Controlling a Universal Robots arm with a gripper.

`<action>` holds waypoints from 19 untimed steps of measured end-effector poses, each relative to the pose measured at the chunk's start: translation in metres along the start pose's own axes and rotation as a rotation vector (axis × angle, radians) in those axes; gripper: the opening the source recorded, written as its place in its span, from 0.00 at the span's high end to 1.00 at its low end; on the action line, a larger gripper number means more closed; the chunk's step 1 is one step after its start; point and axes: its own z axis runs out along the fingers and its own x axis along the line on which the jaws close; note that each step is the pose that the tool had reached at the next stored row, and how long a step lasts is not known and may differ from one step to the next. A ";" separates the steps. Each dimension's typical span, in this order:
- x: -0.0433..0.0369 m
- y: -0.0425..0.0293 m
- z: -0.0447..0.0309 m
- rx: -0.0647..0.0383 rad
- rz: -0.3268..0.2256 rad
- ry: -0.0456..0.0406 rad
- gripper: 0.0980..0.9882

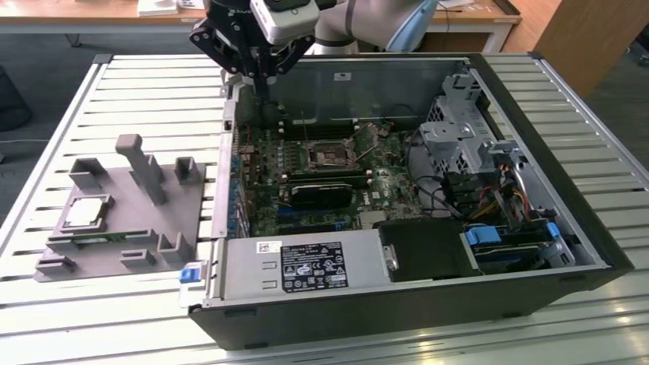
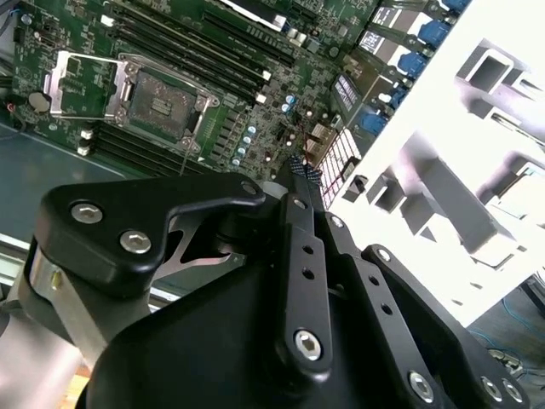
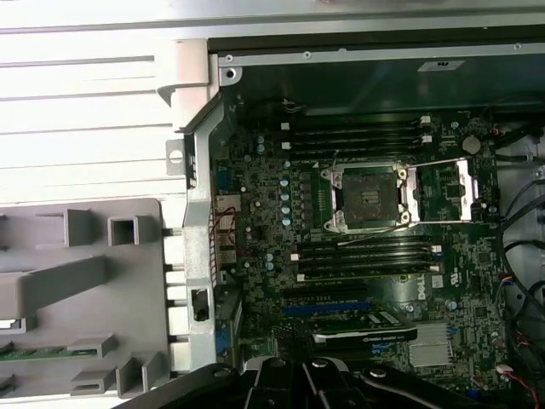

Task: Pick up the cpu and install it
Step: 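Reach for the cpu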

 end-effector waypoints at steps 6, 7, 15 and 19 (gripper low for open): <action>0.0025 -0.0002 0.0002 0.000 0.000 0.0002 0.99; 0.0029 -0.0002 0.0002 0.000 0.000 0.0002 0.99; 0.0068 -0.0005 0.0005 0.000 0.000 0.0004 0.99; 0.0086 -0.0007 0.0006 0.000 0.000 0.0004 0.99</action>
